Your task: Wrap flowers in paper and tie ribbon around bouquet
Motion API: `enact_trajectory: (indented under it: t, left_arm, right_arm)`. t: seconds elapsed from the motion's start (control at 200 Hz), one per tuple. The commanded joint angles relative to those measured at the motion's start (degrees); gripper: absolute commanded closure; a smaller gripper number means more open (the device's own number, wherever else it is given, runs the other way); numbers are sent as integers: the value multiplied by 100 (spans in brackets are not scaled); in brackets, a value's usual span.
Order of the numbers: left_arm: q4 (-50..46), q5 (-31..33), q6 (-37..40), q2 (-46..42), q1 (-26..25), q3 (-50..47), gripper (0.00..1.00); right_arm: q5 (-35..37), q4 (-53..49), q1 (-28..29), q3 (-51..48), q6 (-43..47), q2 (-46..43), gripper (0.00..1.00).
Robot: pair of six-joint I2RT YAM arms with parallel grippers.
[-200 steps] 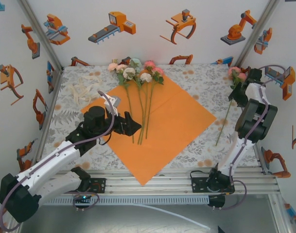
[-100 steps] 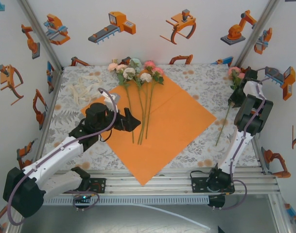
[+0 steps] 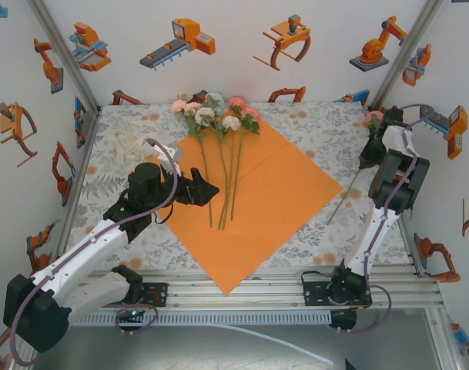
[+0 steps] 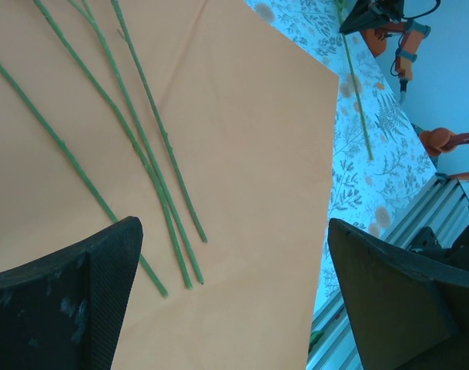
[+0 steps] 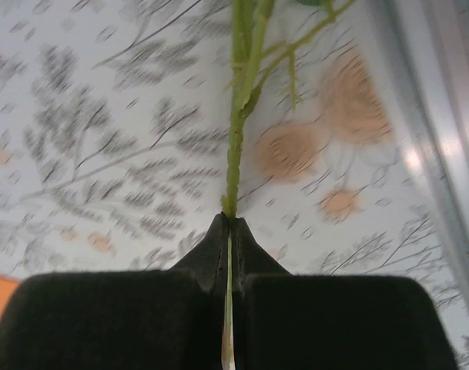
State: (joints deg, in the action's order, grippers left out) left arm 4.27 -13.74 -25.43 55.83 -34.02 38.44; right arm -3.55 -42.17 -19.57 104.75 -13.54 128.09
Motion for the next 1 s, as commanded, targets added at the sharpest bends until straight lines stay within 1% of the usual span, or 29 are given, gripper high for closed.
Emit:
enact_trajectory:
  t: [0.0,0.105,0.165,0.27,0.355,0.471,0.536,0.636,0.701,0.756,0.841,0.996]
  left_arm:
    - [62,-165,-121,-138,43,-53,3]
    - [46,-186,-157,-265,37,-98,3]
    - [19,-161,-178,-355,45,-145,3]
    - [-32,-107,-201,-504,49,-195,3]
    - [-132,-95,-215,-619,48,-180,3]
    - [-324,-43,-202,-802,47,-169,3]
    - [-424,5,-193,-892,45,-168,3]
    - [-529,46,-181,-993,46,-163,3]
    - [-588,71,-177,-1060,45,-161,3]
    - [-628,100,-169,-1115,46,-169,3]
    - [-629,162,-160,-1141,53,-196,3]
    - [-682,101,-151,-1092,54,-137,3]
  right_arm:
    - [-630,144,334,-346,-94,-1159,100]
    - [-787,478,809,-682,-331,-1749,100]
    - [-706,643,1238,-778,-411,-1953,100]
    - [-543,1074,2052,-900,-670,-2060,100]
    - [-395,1386,2711,-863,-887,-1868,100]
    - [-119,1659,3512,-565,-1115,-1307,100]
    - [-53,1721,3849,-273,-1255,-901,100]
    - [-22,1821,4192,131,-1476,-268,100]
    - [-6,1780,4329,341,-1602,79,100]
    - [-84,1781,4386,397,-1906,284,100]
    - [-231,1992,4451,292,-2271,445,100]
    - [-158,2086,4484,134,-2275,485,100]
